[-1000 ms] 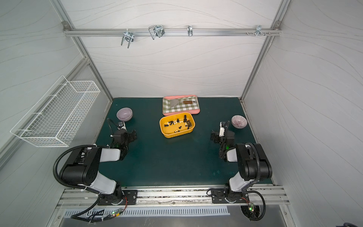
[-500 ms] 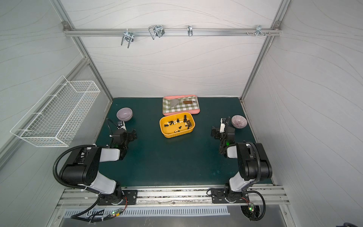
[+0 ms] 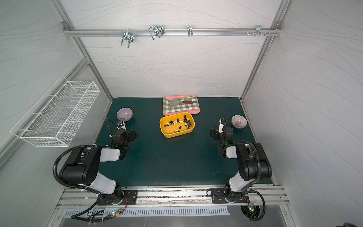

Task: Put the chess pieces into the storage box
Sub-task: Reset both arms

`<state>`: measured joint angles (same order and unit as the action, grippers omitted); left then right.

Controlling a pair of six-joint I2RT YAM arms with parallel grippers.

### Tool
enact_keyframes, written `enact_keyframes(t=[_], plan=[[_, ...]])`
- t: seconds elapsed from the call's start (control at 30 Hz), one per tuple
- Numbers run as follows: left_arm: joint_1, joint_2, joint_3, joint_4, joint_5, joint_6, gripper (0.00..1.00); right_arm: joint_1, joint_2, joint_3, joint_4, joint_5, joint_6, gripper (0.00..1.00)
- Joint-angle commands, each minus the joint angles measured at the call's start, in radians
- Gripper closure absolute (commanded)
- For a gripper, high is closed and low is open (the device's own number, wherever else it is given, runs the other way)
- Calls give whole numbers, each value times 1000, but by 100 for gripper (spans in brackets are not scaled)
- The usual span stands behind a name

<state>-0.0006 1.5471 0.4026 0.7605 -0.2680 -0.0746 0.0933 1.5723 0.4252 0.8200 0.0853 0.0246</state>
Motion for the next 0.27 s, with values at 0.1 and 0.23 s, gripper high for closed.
enact_keyframes(t=[0.1,0.23], plan=[[5,-7,21,52,7,0,1,-13,16,28,-21,-23,-19,1],[5,-7,21,52,6,1,1,-7,3,14,-8,-17,-21,1]])
